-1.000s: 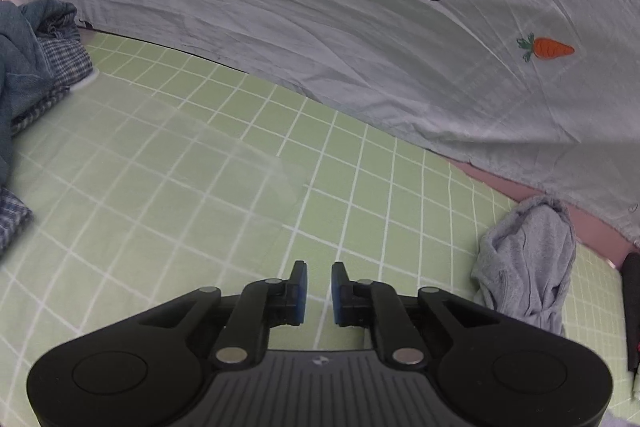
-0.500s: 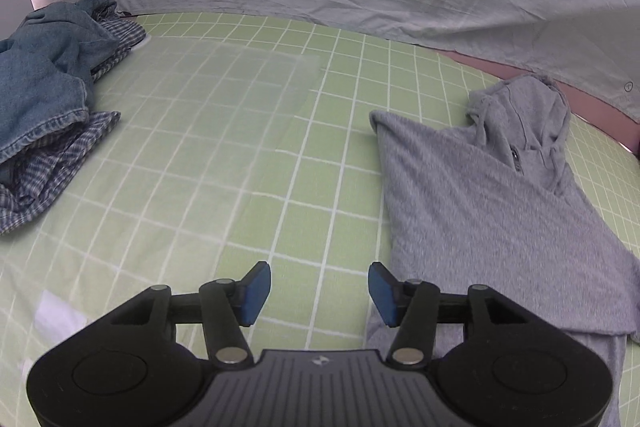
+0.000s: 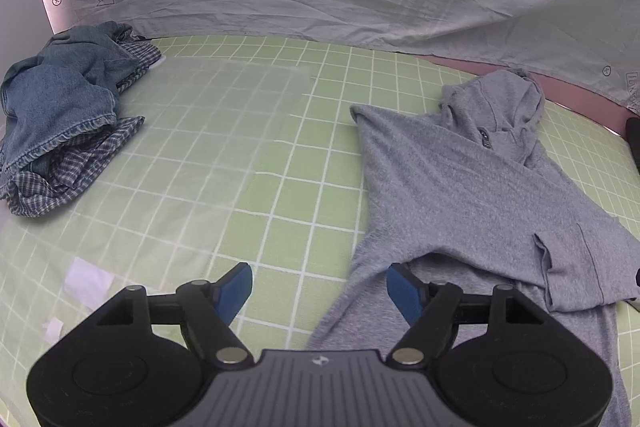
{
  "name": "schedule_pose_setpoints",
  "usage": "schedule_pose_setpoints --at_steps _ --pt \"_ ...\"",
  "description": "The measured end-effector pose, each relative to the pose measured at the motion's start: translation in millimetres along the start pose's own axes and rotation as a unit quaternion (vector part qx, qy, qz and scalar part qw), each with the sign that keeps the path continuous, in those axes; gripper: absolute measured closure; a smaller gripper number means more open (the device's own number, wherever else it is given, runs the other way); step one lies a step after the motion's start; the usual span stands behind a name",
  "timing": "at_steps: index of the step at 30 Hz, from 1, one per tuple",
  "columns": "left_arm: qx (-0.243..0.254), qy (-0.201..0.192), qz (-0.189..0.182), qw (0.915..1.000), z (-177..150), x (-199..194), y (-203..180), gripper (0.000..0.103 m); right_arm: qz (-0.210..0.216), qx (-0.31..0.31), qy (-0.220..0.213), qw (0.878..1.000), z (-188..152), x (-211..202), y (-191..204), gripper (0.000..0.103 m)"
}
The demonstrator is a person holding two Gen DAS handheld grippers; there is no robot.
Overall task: Fold clothes
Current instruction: 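Lay the held sleeve across the hoodie body and open the right tool, then press the right tool on the laid sleeve to smooth it flat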
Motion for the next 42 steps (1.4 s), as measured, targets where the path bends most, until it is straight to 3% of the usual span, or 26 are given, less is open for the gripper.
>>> schedule_pose_setpoints --at_steps 3,8,17,23,27,29,31,33,42 --pt "0.011 -0.010 -0.005 0.9999 -1.3 -9.0 -24.8 0.028 -0.033 0.000 -0.004 0.999 -1.1 -13.2 -34.1 0.005" --pt "0.032 -0.021 -0.024 0.9990 3.5 -17.5 -75.8 0.028 -0.078 0.016 0.003 0.997 -9.4 -27.1 -92.0 0.000" --pt "0.098 -0.011 -0.082 0.9917 12.5 0.4 -182.6 0.028 -0.136 0.067 0.032 0.988 -11.6 -2.8 -175.3 0.000" --pt "0.138 0.013 -0.107 0.9845 0.6 15.8 -220.6 0.031 -0.159 0.083 0.050 0.982 -8.5 15.2 -204.6 0.000" --pt "0.140 0.030 -0.128 0.9813 -4.7 23.1 -228.2 0.049 -0.168 0.094 0.062 0.979 -21.0 17.0 -210.8 0.000" --pt "0.141 0.032 -0.141 0.9794 -5.3 23.4 -231.7 0.063 -0.168 0.104 0.068 0.978 -25.7 19.3 -213.4 0.000" --pt "0.143 0.032 -0.149 0.9779 -4.1 22.0 -232.5 0.086 -0.167 0.108 0.069 0.978 -27.3 20.9 -214.6 0.000" --pt "0.142 0.024 -0.147 0.9785 -0.2 19.1 -227.5 0.094 -0.167 0.108 0.070 0.978 -26.9 21.8 -214.4 0.000" --pt "0.137 -0.011 -0.142 0.9803 17.2 5.7 -204.9 0.097 -0.170 0.114 0.070 0.976 -27.1 23.2 -215.2 0.000"
Point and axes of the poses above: each gripper's, at about its wrist camera, not at the fingertips, and x roughly the way its jaws point, y to its left, z to its top, the point moved 8 cm from there along x, roughly the way its jaws point, and after that the axes turned 15 degrees about z, right-handed, at the moved point
